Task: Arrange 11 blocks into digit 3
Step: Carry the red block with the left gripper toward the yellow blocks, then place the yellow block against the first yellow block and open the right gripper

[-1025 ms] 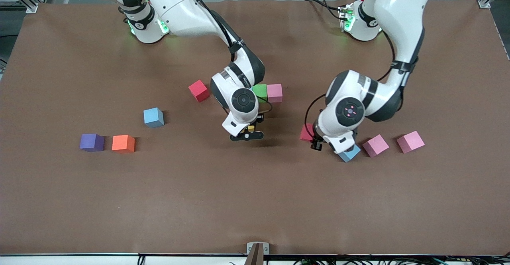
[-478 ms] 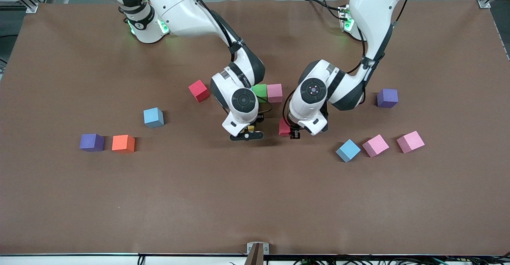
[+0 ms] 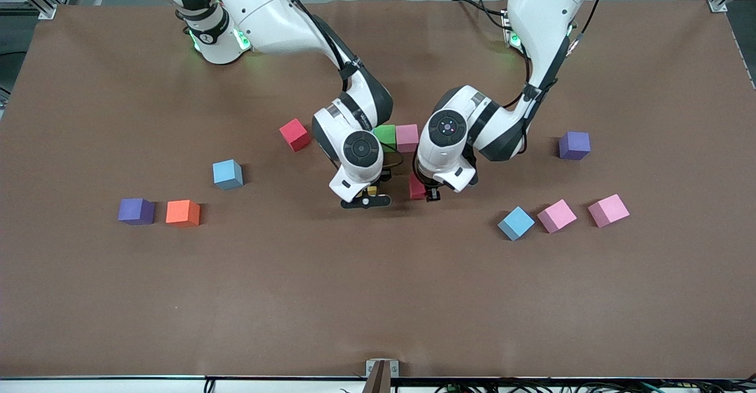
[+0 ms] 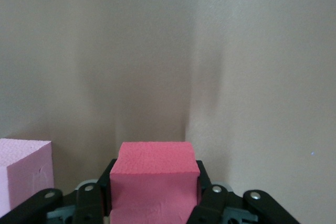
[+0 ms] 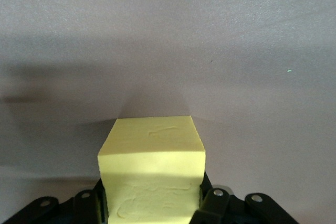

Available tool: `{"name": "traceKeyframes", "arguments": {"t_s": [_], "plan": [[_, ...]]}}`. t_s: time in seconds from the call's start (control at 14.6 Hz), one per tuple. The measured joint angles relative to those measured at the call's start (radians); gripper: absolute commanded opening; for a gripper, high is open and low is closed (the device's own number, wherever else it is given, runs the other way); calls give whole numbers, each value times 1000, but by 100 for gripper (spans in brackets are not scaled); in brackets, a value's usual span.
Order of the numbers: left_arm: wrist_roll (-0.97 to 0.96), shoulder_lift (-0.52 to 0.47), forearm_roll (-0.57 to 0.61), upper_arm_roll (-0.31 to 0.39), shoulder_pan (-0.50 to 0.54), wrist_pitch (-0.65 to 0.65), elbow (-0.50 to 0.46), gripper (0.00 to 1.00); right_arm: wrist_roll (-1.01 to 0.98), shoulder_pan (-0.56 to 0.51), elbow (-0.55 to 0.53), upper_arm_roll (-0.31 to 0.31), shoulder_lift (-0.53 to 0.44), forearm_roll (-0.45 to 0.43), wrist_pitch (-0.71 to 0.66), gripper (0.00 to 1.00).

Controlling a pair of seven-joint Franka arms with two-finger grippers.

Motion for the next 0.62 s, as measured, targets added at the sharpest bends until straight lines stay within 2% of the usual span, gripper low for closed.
{"name": "traceKeyframes", "arguments": {"t_s": [0.21,0.27,0.34,0.41,0.62], "plan": [[-7,2,0,0,-8,5,0,25,0,0,0,0,-1,0,-11,64],[-14,3,0,0,-9,11,0,25,0,0,0,0,-1,0,-13,68],[-18,6,0,0,-11,15,0,25,0,0,0,0,-1,0,-14,92],[-21,9,0,0,-16,16,0,25,0,0,-1,0,-1,0,-16,100],[-38,18,6,0,-30,24,0,25,5,0,-3,0,-1,6,-18,100]]}}
